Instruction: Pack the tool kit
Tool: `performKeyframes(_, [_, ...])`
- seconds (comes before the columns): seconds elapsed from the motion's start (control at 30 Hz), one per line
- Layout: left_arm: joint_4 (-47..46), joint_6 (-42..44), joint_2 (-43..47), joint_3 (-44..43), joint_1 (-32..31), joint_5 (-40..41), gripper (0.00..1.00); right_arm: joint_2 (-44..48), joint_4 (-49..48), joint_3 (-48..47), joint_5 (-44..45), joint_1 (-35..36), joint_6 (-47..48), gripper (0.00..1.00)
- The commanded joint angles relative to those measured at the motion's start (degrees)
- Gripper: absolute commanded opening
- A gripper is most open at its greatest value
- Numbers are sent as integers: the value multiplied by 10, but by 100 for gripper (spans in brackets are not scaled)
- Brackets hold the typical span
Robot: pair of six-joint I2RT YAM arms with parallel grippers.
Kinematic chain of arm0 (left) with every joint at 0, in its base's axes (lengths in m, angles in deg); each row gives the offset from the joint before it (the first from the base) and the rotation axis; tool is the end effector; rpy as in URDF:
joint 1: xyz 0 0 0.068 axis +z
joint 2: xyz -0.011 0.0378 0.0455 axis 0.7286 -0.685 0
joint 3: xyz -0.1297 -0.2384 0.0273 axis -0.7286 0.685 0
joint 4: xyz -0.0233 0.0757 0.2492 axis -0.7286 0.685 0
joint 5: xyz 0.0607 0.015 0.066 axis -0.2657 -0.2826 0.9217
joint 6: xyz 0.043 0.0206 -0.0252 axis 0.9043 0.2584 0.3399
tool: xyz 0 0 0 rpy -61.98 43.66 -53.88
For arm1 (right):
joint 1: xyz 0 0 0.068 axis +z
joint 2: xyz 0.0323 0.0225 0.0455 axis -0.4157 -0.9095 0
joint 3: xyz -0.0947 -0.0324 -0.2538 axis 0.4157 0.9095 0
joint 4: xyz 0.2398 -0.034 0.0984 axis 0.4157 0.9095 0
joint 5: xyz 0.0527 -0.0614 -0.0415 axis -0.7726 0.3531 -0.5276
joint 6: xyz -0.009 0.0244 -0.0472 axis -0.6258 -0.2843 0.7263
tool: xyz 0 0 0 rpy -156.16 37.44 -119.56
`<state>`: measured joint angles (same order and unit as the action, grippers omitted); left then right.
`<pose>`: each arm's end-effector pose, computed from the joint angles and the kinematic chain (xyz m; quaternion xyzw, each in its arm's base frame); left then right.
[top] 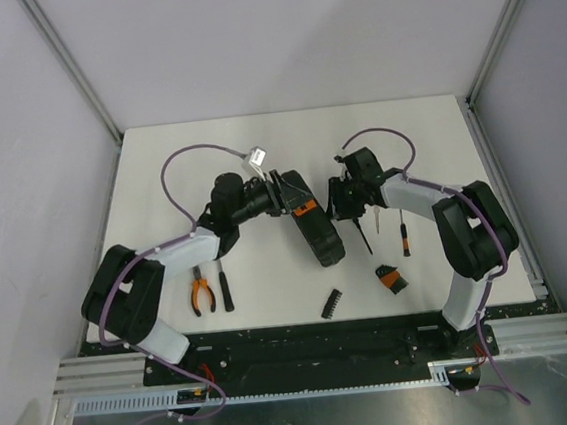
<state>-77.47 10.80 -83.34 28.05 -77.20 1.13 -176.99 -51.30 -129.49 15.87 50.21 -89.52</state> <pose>0.2830 -0.1855 0.2297 0.0661 0.7621 -0.5183 0.3822 0.3312 0.1693 0.1780 -0.0724 0.9416 0.2386 0.2264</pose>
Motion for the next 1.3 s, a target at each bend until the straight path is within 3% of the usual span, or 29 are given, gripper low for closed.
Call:
performKeyframes(0.0, [60, 32, -27, -27, -1, 16, 54, 49, -4, -1, 31, -10, -19, 42])
performKeyframes(0.23, [77, 46, -47, -57, -1, 21, 52, 104, -3, -2, 136, -21, -21, 42])
performKeyframes(0.4, [88, 63, -33, -66, -1, 27, 52, 166, 9, -1, 218, -11, -8, 49])
performKeyframes(0.7, [120, 89, 8, -90, -1, 43, 64, 260, 23, -5, 137, 21, 42, 68])
performKeyframes(0.93, [132, 102, 17, -109, -1, 58, 69, 270, 45, -5, 88, 37, 70, 70])
performKeyframes(1.1, [154, 120, 19, -119, 1, 69, 69, 271, 53, -4, 97, 65, 93, 74])
performKeyframes(1.27, [188, 159, 58, -133, 8, 129, 79, 274, 43, -5, 144, 105, 118, 80])
